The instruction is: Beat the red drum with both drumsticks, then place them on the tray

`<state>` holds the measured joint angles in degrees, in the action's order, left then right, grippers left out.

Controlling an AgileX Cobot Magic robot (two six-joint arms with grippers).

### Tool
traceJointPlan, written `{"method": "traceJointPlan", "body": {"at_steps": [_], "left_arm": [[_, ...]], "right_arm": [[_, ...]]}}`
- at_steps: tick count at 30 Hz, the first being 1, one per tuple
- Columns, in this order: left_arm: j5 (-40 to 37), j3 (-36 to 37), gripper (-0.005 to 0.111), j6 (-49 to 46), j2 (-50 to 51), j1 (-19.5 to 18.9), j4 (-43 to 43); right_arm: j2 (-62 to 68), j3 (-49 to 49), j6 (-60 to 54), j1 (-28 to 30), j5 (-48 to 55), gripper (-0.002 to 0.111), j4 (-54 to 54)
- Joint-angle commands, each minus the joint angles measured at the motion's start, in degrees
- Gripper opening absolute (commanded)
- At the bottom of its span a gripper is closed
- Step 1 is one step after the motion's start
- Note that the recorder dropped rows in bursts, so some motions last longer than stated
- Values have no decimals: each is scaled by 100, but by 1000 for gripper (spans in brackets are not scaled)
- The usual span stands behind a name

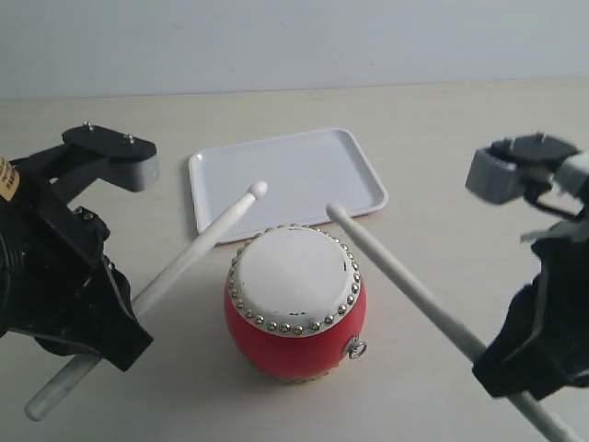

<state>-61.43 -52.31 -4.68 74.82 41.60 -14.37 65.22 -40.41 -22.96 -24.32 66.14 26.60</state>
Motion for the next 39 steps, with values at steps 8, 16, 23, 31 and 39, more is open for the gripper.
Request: {"method": "traceJointPlan", "body": {"at_steps": [8,16,23,31,39], "left_arm": [[207,-378,0,-116,-24,26,71],[-72,611,0,-126,1367,26,-11],[-465,176,0,-95,1445,26,3],[-740,-735,0,-45,596,26,-68],[-239,-277,0,-367,632,26,138]], "right_arm": [[1010,250,-235,3,-159,0,5],[-258,-535,-87,3,258,0,337],[-124,135,-213,3,-298,0,337],[1525,872,-1000,3,-711,0,648],[559,199,-716,3,-196,0,906]]}}
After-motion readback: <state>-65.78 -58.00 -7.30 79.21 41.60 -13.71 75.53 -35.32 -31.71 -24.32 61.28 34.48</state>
